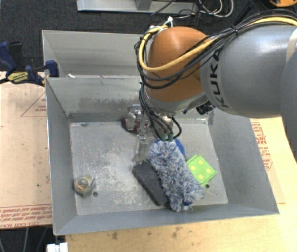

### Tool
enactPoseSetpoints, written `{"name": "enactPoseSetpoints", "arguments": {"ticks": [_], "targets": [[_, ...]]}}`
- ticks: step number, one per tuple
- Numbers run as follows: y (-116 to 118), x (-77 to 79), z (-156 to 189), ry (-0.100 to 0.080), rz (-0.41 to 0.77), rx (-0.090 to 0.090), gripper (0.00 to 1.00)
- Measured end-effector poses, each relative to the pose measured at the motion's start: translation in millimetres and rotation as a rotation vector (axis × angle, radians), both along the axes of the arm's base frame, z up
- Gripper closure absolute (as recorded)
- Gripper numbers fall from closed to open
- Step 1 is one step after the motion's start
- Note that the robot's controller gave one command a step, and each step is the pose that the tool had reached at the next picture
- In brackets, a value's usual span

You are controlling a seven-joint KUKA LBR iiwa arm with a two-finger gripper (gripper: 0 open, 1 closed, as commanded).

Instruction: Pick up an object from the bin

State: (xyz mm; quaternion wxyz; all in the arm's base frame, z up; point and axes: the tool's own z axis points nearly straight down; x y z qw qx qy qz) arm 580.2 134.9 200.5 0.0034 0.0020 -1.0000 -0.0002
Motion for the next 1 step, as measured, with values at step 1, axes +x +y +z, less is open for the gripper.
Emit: {"name": "enactPoseSetpoints", "arguments": {"ticks": [1], "targets": [[-0.7, 1.4, 4.9, -0.008, -0.003, 0.001, 0.00]]}}
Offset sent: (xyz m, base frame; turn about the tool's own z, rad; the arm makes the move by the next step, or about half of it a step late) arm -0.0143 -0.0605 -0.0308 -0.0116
